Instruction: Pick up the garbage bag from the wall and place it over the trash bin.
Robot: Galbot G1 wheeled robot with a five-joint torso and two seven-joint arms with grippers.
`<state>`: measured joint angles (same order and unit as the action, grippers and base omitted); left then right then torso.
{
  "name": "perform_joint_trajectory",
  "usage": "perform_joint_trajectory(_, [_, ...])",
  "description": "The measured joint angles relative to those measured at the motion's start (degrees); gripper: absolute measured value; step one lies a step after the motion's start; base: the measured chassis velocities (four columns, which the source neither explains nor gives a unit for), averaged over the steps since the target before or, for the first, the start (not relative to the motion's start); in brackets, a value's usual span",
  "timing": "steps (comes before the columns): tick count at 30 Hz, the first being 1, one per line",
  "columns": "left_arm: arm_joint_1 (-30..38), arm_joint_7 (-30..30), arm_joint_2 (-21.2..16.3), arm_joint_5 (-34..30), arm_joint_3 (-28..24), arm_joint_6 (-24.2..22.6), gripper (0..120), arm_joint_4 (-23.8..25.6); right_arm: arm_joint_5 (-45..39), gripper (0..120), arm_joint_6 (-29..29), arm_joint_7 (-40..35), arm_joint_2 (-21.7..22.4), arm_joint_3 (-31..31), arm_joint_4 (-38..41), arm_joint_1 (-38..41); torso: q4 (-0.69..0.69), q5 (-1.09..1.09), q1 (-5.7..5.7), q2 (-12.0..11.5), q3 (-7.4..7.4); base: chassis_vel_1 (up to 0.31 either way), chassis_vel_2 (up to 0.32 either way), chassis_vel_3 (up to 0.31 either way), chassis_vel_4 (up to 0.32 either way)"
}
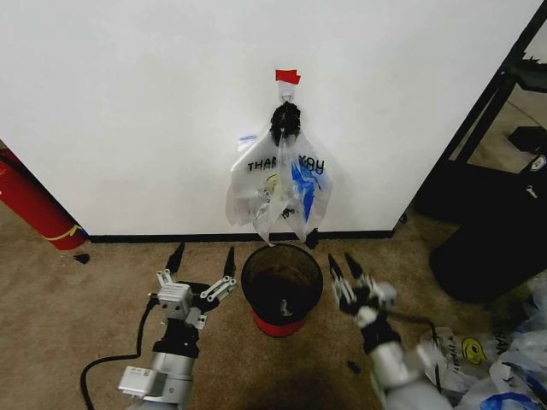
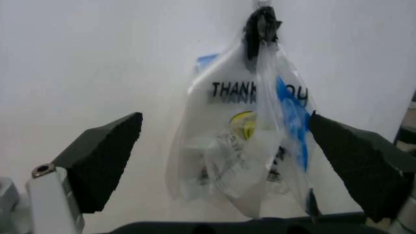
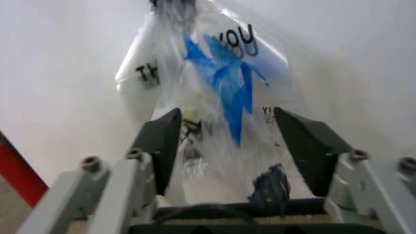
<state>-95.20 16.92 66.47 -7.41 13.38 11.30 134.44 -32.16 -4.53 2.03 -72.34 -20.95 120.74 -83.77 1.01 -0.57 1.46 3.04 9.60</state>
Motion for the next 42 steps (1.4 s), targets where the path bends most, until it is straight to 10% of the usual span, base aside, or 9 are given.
perform_joint_trajectory(15, [-1.5, -0.1, 0.4, 0.4, -0.2, -0.5, 100, 0.4, -14.8, 99, 6.4, -0.9, -1.6, 5.0, -15.1, 20.5, 0.02, -0.01, 0.00, 0.0, 0.00, 0.000, 0.000, 0.000, 0.000])
perform_joint_trajectory(26, [-3.0, 0.0, 1.4, 0.9, 1.2, 0.0, 100, 1.3, -19.6, 58, 8.5, -2.8, -4.7, 10.2, -26.0, 30.0, 0.03, -0.01, -0.01, 0.0, 0.00, 0.000, 0.000, 0.000, 0.000])
perform_joint_trajectory(42, [-3.3, 0.5, 1.6, 0.5, 1.1, 0.0, 100, 2.1, -16.5, 4, 8.2, -4.4, -4.6, 10.6, -22.7, 28.7, 0.03, -0.01, -0.01, 0.0, -0.01, 0.000, 0.000, 0.000, 0.000])
